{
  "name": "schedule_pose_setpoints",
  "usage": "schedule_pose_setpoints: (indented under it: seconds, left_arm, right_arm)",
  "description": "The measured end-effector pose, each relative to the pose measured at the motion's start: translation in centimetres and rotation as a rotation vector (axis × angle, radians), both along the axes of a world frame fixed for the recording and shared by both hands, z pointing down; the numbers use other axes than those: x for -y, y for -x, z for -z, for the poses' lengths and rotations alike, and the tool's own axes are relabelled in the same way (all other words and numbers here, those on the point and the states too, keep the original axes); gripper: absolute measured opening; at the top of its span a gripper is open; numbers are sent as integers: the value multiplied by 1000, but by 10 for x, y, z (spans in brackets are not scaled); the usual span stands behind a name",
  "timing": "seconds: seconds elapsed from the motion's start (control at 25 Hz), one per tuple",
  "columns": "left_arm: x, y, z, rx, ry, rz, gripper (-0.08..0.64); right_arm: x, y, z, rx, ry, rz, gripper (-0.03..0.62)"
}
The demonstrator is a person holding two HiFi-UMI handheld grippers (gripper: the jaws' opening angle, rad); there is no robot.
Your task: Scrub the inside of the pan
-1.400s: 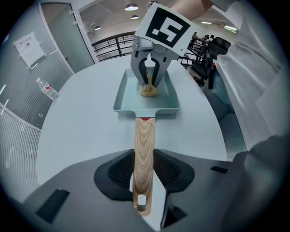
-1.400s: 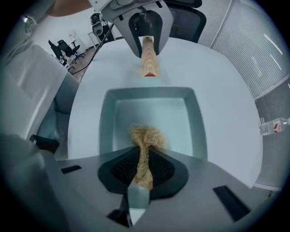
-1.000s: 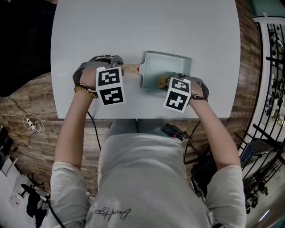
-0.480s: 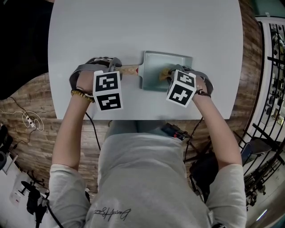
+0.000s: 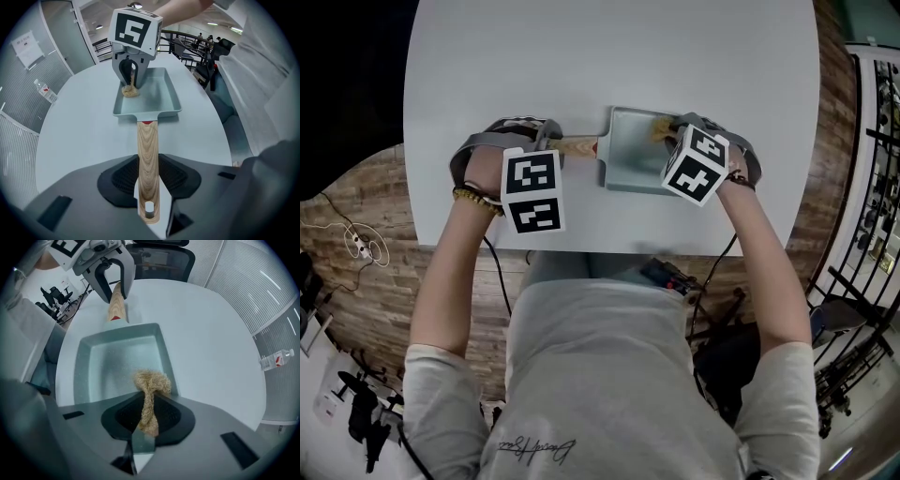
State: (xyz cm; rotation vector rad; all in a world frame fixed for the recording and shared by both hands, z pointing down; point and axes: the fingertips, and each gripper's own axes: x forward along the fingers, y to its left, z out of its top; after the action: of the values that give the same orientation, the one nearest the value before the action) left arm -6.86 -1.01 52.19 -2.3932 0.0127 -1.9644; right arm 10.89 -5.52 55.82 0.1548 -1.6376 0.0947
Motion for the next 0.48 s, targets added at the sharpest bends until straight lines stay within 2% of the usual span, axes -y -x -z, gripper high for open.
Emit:
schedule_pose_setpoints:
  seconds: [0.08,0.16,0.48]
  left_arm:
    - [1,1,-1,0,-5,9,139]
    - [2,2,-3,4,-9,13,139]
    - [11,5,-6,21,-21,3,140]
  right_arm:
    - [-1,2,0,2,-38,12,72]
    - [-7,1,-2,-7,-37,21,72]
    - [-52,-2,-3,-25,139,11,71]
